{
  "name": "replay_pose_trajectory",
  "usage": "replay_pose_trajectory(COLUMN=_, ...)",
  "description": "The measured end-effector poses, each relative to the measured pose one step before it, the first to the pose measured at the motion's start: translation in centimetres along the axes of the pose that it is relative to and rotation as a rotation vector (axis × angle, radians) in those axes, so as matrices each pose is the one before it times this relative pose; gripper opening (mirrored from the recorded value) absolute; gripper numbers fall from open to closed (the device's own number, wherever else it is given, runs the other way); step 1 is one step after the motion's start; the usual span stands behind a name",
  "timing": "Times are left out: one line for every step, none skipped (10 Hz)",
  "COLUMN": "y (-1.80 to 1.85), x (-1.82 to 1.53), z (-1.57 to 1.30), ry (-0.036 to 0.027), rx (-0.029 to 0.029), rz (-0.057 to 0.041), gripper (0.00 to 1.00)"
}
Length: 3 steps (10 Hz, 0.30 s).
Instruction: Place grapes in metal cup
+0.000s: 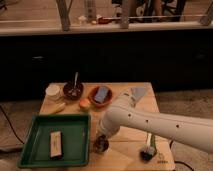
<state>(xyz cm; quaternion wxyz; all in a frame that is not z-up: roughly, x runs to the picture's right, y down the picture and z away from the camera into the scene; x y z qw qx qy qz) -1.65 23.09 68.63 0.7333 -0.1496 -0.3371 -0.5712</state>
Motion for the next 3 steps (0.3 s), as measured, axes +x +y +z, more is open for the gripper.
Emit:
replay_pose_trajectory(y=0.200, x=-0.196, z=0.230, ry=-0.00644, rx=-0.00209, rz=0.00491, gripper=0.80)
replay_pose_trajectory(y=0.127, x=-0.155, z=0.207, ry=-0.00581, rx=-0.00186, rz=0.00262, gripper=0.80)
replay_pose_trajectory(y=0.040, x=-0.132, z=0.165, ry=-0.00457, rx=-0.00133, rz=0.00050, gripper=0.80)
